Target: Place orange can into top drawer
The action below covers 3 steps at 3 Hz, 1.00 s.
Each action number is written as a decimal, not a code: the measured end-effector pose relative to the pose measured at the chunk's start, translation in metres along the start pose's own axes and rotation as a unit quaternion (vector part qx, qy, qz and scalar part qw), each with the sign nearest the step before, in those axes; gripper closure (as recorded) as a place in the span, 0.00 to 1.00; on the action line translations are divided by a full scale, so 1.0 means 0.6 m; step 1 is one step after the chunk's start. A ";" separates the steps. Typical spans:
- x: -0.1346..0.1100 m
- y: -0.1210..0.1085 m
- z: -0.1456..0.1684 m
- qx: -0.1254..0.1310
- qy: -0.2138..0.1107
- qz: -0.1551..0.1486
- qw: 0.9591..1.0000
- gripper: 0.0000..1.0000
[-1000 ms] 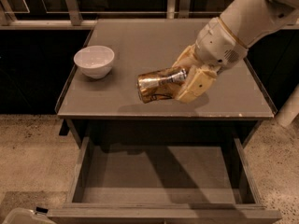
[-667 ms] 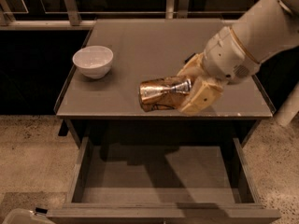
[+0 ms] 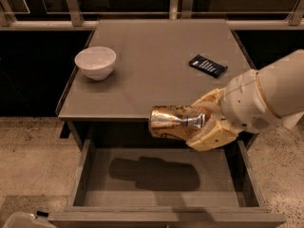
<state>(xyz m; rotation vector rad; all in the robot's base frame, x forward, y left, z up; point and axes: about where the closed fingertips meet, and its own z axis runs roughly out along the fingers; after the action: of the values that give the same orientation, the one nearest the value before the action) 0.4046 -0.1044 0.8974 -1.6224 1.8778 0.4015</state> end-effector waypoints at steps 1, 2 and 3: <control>0.046 0.026 0.032 0.013 -0.013 0.035 0.999 1.00; 0.090 0.039 0.074 0.010 -0.027 0.066 0.997 1.00; 0.129 0.046 0.117 0.015 -0.027 0.090 0.995 1.00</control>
Offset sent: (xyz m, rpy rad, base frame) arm -0.0158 -0.0190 -0.1186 0.1414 0.1035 -0.1535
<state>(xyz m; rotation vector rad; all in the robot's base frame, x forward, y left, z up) 0.3917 -0.1170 0.7910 -1.4132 1.9850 0.4852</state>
